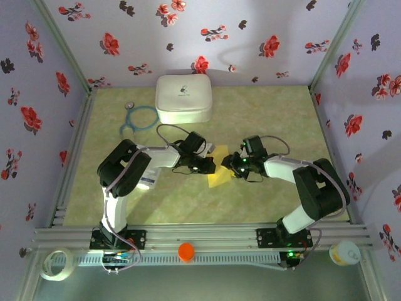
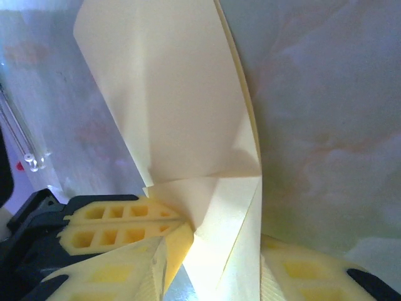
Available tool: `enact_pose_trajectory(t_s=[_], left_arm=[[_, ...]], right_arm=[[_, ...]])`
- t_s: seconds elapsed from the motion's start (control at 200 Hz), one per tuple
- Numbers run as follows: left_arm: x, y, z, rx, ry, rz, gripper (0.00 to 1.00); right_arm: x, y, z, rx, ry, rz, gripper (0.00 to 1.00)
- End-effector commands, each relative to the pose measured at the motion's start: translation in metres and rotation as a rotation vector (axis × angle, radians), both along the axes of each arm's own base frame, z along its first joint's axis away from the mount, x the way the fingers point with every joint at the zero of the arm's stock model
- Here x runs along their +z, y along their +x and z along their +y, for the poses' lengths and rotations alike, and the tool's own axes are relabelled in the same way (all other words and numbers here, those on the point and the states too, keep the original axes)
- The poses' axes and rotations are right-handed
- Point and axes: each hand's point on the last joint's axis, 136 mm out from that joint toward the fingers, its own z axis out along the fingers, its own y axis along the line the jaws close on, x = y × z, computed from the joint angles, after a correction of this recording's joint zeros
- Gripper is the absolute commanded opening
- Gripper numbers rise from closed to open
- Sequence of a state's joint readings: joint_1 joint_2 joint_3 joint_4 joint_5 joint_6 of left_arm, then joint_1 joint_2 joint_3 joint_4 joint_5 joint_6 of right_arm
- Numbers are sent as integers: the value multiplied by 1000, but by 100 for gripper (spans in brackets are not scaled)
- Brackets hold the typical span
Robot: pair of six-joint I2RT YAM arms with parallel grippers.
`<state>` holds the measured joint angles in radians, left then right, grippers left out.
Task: Fold a paper plane with a square sheet of paper (pick it up from the middle)
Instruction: Turn over the paper at the center of the table.
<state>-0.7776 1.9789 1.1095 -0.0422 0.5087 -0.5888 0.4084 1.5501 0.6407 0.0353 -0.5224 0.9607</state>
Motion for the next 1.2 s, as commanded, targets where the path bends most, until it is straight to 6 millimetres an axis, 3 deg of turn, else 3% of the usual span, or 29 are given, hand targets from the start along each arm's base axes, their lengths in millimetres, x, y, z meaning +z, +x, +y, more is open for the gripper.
enact_pose_trajectory(t_s=[0.0,0.405,0.75,0.835,0.95,1.195], left_arm=[[-13,-8,17,18,68,41,1],[-9,-7,17,19,56,28,1],[-3,-5,14,18,39,12,4],[9,-3,12,21,16,-11,6],[28,6,16,50,17,-84,16],[80,23,49,146,63,-328,28]], right_arm=[[7,10,3,20,35,-40,37],[-7,15,-3,-12,52,-38,27],[-9,14,-3,-3,68,-42,9],[-3,15,-2,1,74,-61,6],[11,16,-6,2,45,-106,4],[50,15,-18,77,-135,-260,2]])
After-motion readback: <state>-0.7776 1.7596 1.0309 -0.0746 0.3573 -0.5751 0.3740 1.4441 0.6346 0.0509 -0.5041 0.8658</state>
